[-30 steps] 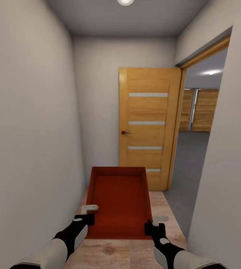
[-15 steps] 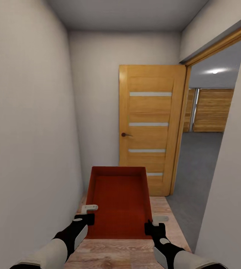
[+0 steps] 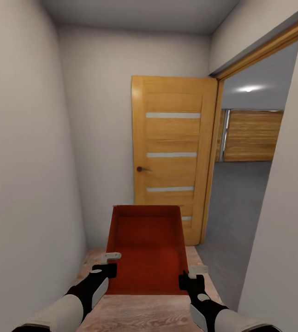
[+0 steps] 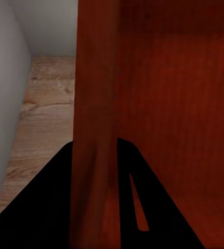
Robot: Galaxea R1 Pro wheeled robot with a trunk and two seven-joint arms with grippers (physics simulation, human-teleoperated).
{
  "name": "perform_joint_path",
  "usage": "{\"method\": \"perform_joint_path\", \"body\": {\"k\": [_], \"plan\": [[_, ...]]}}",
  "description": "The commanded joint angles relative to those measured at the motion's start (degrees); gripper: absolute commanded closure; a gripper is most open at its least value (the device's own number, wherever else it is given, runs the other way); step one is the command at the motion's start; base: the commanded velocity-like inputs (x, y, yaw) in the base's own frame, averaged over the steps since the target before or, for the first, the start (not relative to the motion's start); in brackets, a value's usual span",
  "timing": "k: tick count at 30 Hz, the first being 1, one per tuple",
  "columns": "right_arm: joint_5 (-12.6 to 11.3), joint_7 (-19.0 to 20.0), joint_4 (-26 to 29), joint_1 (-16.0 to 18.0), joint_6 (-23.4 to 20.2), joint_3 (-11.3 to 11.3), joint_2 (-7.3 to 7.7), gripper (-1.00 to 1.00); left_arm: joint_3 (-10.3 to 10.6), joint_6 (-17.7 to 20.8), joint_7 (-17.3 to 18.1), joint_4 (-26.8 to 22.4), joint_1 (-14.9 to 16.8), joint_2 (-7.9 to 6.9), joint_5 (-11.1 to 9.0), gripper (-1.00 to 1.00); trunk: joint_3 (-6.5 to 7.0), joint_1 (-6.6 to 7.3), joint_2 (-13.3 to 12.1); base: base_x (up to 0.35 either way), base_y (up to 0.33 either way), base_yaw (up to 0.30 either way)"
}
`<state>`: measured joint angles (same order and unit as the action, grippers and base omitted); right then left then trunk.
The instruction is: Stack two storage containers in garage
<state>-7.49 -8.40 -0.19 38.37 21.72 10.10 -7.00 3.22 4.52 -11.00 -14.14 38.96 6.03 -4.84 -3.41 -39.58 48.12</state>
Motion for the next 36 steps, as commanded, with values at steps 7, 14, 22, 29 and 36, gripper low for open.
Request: {"method": "perform_joint_path", "body": {"k": [7, 14, 22, 29, 36], "plan": [[-1.6, -0.3, 0.0, 0.0, 0.4, -2.2, 0.36, 1.00, -5.0, 0.3, -0.8, -0.3, 0.1, -0.14, 0.4, 1.00, -0.09, -0.04, 0.1, 0.323, 0.000, -0.278], [-1.6, -0.4, 0.0, 0.0, 0.4, -2.2, 0.34, 1.00, -5.1, 0.3, -0.8, -0.3, 0.1, -0.14, 0.4, 1.00, -0.09, -0.04, 0.1, 0.324, 0.009, -0.280], [-1.6, -0.4, 0.0, 0.0, 0.4, -2.2, 0.32, 1.00, -5.1, 0.3, -0.8, -0.4, 0.1, -0.06, 0.4, 1.00, -0.09, -0.04, 0.1, 0.317, 0.110, -0.281], [-1.6, -0.4, 0.0, 0.0, 0.4, -2.2, 0.32, 1.00, -5.1, 0.4, -0.8, -0.4, 0.1, -0.05, 0.4, 1.00, -0.09, -0.04, 0.1, 0.258, 0.172, -0.281], [-1.6, -0.4, 0.0, 0.0, 0.4, -2.2, 0.23, 1.00, -5.1, 0.3, -0.8, -0.5, 0.1, -0.05, 0.4, 1.00, -0.09, -0.04, 0.1, 0.089, 0.065, -0.281]]}}
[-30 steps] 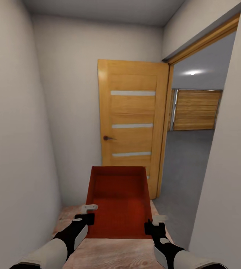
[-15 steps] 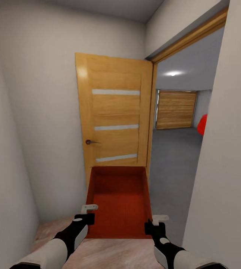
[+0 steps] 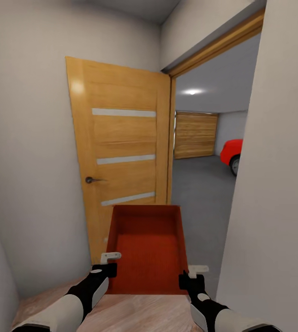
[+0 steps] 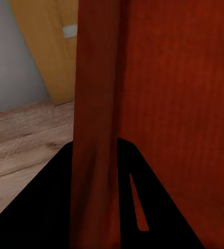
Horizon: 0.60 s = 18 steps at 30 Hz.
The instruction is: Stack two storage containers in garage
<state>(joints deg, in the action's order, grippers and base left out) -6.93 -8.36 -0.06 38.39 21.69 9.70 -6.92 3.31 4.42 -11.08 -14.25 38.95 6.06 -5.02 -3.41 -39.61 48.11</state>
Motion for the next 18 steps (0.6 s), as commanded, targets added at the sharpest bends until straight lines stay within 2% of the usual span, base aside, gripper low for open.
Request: {"method": "perform_joint_path", "body": {"k": [1, 9, 18], "plan": [[-2.1, -0.4, -0.1, 0.0, 0.5, -1.8, 0.16, 1.00, -5.2, 0.4, -0.7, -0.3, 0.1, -0.09, 0.5, 1.00, -0.09, -0.01, 0.1, 0.008, 0.006, -0.280], [-2.1, -0.4, -0.1, 0.0, 0.5, -1.8, 0.16, 1.00, -5.2, 0.5, -0.7, -0.3, 0.1, -0.07, 0.5, 1.00, -0.09, -0.01, 0.1, 0.002, 0.041, -0.280], [-2.1, -0.4, -0.1, 0.0, 0.5, -1.8, 0.14, 1.00, -5.2, 0.6, -0.6, -0.3, 0.1, -0.09, 0.5, 1.00, -0.09, -0.01, 0.1, 0.034, 0.289, -0.280]]}}
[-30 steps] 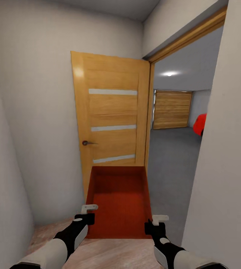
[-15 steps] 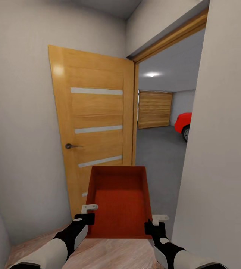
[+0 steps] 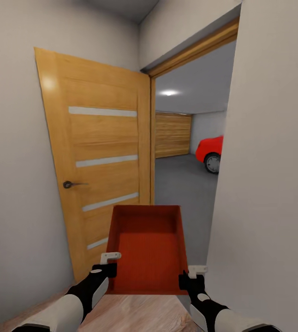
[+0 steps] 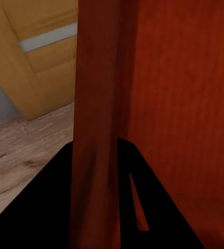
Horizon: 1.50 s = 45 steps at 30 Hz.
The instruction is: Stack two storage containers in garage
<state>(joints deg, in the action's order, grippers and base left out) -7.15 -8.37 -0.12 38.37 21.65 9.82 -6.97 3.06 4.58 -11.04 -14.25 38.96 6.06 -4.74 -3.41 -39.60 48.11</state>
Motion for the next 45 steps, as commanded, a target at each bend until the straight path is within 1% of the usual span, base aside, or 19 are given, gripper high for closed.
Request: {"method": "perform_joint_path", "body": {"k": [1, 10, 25, 29, 33, 45], "plan": [[-1.9, -0.4, -0.1, 0.0, 0.5, -1.9, 0.19, 1.00, -4.9, 0.4, -0.7, -0.3, 0.1, -0.09, 0.3, 1.00, -0.09, -0.02, 0.1, 0.089, 0.320, -0.280], [-1.9, -0.4, -0.1, 0.0, 0.5, -1.9, 0.20, 1.00, -4.9, 0.4, -0.7, -0.2, 0.1, -0.09, 0.3, 1.00, -0.09, -0.02, 0.1, 0.104, 0.321, -0.252], [-1.7, -0.3, -0.1, 0.0, 0.5, -1.9, 0.29, 1.00, -4.9, 0.4, -0.6, -0.2, 0.1, -0.11, 0.3, 1.00, -0.09, -0.02, 0.1, 0.186, 0.292, -0.018], [-1.9, -0.4, -0.1, 0.0, 0.6, -1.9, 0.22, 1.00, -4.9, 0.4, -0.6, -0.2, 0.1, -0.11, 0.3, 1.00, -0.09, -0.02, 0.1, 0.255, 0.239, -0.139], [-1.9, -0.4, -0.1, 0.0, 0.6, -1.9, 0.21, 1.00, -4.9, 0.3, -0.6, -0.3, 0.1, -0.09, 0.3, 1.00, -0.09, -0.02, 0.1, 0.189, 0.127, -0.255], [-1.9, -0.4, -0.1, 0.0, 0.6, -1.9, 0.20, 1.00, -5.0, 0.3, -0.7, -0.3, 0.1, -0.08, 0.3, 1.00, -0.09, -0.02, 0.1, 0.038, 0.009, -0.279]]}}
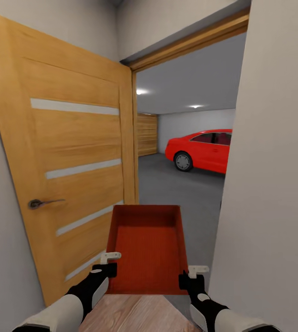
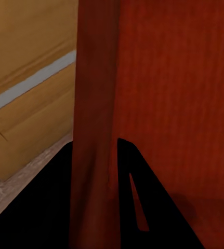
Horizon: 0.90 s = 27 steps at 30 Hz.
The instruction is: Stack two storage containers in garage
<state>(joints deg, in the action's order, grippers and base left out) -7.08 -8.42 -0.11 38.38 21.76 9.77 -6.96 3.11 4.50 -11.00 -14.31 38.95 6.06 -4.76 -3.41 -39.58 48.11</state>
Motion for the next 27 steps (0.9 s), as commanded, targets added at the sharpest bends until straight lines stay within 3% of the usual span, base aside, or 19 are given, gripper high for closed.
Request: {"method": "perform_joint_path", "body": {"k": [1, 13, 27], "plan": [[-2.0, -0.4, -0.1, 0.0, 0.5, -1.9, 0.19, 1.00, -5.0, 0.4, -0.7, -0.3, 0.1, -0.08, 0.3, 1.00, -0.09, -0.04, 0.1, 0.245, 0.000, -0.278], [-1.8, -0.3, -0.1, 0.0, 0.4, -1.8, 0.23, 1.00, -5.0, 0.4, -0.7, -0.2, 0.1, -0.09, 0.3, 1.00, -0.09, -0.04, 0.1, 0.308, 0.016, -0.069], [-1.9, -0.4, -0.1, 0.0, 0.4, -1.9, 0.19, 1.00, -5.0, 0.7, -0.7, -0.2, 0.1, -0.09, 0.3, 1.00, -0.09, -0.04, 0.1, 0.314, 0.169, -0.108]]}}
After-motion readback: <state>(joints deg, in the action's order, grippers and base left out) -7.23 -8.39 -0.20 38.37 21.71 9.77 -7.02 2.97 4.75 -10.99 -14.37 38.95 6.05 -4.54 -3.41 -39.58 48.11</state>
